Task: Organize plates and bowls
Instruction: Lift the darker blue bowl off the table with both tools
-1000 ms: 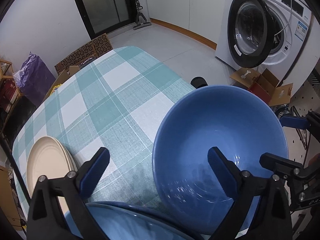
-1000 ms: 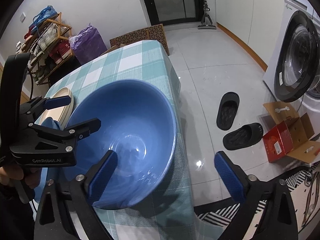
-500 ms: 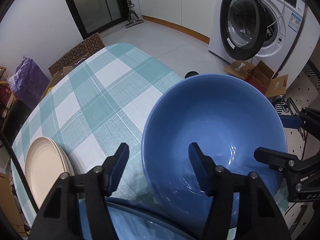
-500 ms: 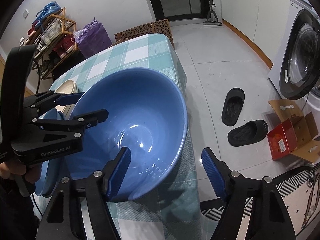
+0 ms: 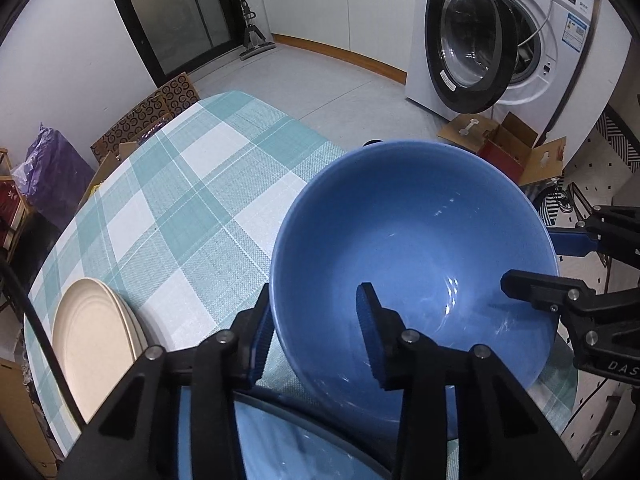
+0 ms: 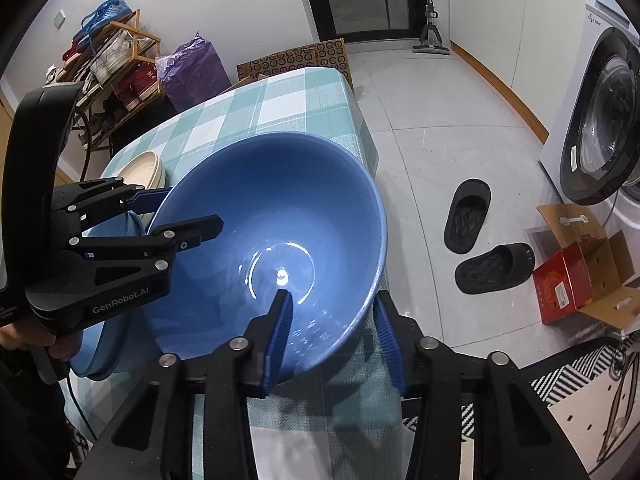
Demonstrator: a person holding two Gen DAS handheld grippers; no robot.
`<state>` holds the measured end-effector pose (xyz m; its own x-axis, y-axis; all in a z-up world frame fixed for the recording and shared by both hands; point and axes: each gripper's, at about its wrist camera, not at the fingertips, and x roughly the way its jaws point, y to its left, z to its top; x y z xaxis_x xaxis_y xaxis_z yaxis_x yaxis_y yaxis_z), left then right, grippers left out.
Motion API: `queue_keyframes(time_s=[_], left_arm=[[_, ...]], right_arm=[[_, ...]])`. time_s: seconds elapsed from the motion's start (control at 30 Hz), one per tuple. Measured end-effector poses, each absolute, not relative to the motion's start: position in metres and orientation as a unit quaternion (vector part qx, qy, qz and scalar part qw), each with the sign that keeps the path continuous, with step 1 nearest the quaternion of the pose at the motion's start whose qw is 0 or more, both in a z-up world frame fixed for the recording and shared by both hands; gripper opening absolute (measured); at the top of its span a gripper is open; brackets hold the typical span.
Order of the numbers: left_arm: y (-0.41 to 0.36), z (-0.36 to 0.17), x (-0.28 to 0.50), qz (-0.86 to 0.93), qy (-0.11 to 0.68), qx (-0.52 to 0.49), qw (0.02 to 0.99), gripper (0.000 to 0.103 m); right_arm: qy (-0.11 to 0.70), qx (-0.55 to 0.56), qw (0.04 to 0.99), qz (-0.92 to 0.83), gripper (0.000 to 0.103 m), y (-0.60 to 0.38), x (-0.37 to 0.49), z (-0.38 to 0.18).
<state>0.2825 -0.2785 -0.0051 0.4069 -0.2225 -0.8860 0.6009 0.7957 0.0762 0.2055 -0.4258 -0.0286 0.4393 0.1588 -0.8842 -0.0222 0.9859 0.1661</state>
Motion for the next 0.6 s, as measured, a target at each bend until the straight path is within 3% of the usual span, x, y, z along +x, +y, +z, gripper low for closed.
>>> queue_keyframes(time_s=[0.23, 0.37, 0.6], left_arm=[[-0.2742, -0.0021, 0.2796, -0.251, 0.480, 0.197, 0.817, 0.029], [-0.2731, -0.0008, 0.2773, -0.249, 0.476, 0.200, 0.819, 0.023], [-0.2730, 0.0038, 0.2756, -0.248, 0.470, 0.195, 0.824, 0.021]], right_arm=[[0.527, 0.059, 0.846, 0.049, 0.033, -0.4233, 0.2045, -0.0284], [0.523, 0.059, 0.850, 0.035, 0.024, -0.4281, 0.2045, -0.0262], [0.513, 0.052, 0.856, 0.024, 0.018, -0.4329, 0.2019, -0.0192]])
